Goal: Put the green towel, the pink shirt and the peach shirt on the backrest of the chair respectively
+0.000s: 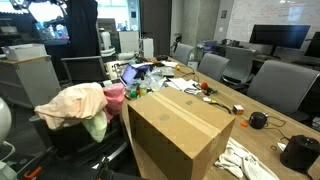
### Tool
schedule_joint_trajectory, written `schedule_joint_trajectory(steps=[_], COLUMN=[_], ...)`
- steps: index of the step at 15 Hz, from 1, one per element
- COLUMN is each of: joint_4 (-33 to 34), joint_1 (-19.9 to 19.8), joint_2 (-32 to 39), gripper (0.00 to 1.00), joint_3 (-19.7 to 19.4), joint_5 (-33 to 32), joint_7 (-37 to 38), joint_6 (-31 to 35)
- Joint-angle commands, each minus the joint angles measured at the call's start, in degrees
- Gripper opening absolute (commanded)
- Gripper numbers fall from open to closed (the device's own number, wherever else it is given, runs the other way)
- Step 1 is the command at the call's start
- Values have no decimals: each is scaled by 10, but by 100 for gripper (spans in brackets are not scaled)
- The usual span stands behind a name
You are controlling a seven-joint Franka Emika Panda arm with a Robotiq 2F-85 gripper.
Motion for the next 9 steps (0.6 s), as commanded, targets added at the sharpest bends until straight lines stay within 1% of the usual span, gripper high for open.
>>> schedule_joint_trajectory(steps=[1, 4, 9], joint_4=[-8, -20, -71], joint_1=[-18, -36, -56], joint_2=[-34, -57, -100], gripper=[100, 100, 100], joint_3=[-31, -67, -128], joint_5=[-12, -6, 9], joint_7=[6, 2, -10], joint_6=[-24, -34, 2])
